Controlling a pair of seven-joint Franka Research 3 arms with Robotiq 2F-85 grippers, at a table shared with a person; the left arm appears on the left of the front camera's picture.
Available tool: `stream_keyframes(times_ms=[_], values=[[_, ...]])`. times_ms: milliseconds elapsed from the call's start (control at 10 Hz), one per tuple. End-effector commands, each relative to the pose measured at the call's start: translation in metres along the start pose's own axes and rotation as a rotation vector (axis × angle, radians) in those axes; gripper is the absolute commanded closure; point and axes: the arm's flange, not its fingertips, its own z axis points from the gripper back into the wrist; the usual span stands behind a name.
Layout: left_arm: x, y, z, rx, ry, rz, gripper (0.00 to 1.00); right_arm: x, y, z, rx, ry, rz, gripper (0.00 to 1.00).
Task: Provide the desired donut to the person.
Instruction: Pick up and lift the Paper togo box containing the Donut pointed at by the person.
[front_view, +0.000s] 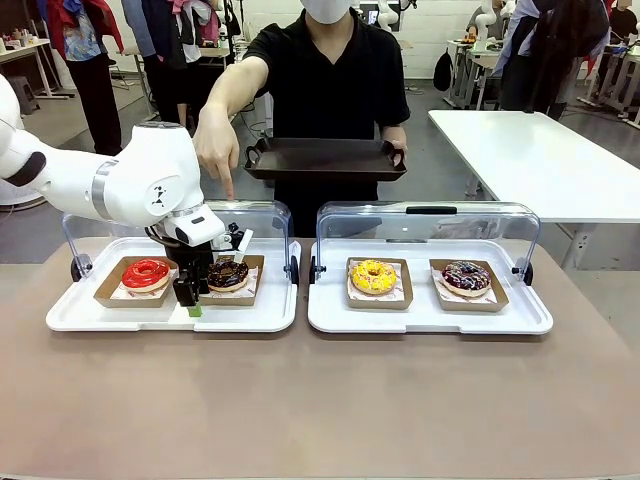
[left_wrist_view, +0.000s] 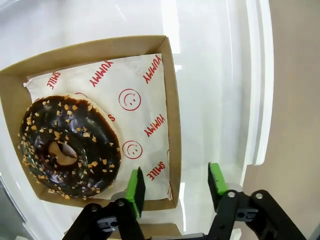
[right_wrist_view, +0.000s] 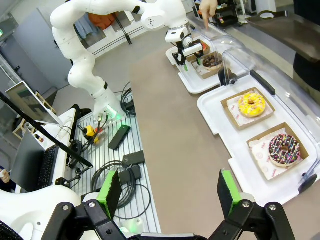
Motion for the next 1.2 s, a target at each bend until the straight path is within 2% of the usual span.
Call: stream_keyframes(times_ms=[0, 100, 200, 300, 400, 900, 1100], values=[[-0.001, 0.002, -0.002, 0.005, -0.021, -0.019, 1.00, 0.000, 0.001, 0.000, 0.008, -0.001, 0.003, 0.00], [-0.002, 0.002, -0.002, 0.006, -0.022, -0.020, 1.00, 0.000, 0.001, 0.000, 0.008, -0.001, 0.003, 0.00], [-0.002, 0.000, -0.002, 0.008, -0.022, -0.019, 0.88, 0.000, 0.001, 0.000, 0.008, -0.001, 0.003, 0.00], [-0.002, 0.001, -0.002, 0.008, -0.023, -0.020, 0.97, 0.000, 0.001, 0.000, 0.008, -0.001, 0.003, 0.00], [-0.002, 0.001, -0.001, 0.006, -0.020, -0.026, 1.00, 0.000, 0.001, 0.000, 0.008, -0.001, 0.003, 0.00], [-0.005, -0.002, 0.002, -0.009, 0.003, -0.096, 1.00, 0.000, 0.001, 0.000, 0.008, -0.001, 0.003, 0.00], [-0.004, -0.021, 0.026, -0.089, 0.046, -0.153, 1.00, 0.000, 0.001, 0.000, 0.008, -0.001, 0.003, 0.00]])
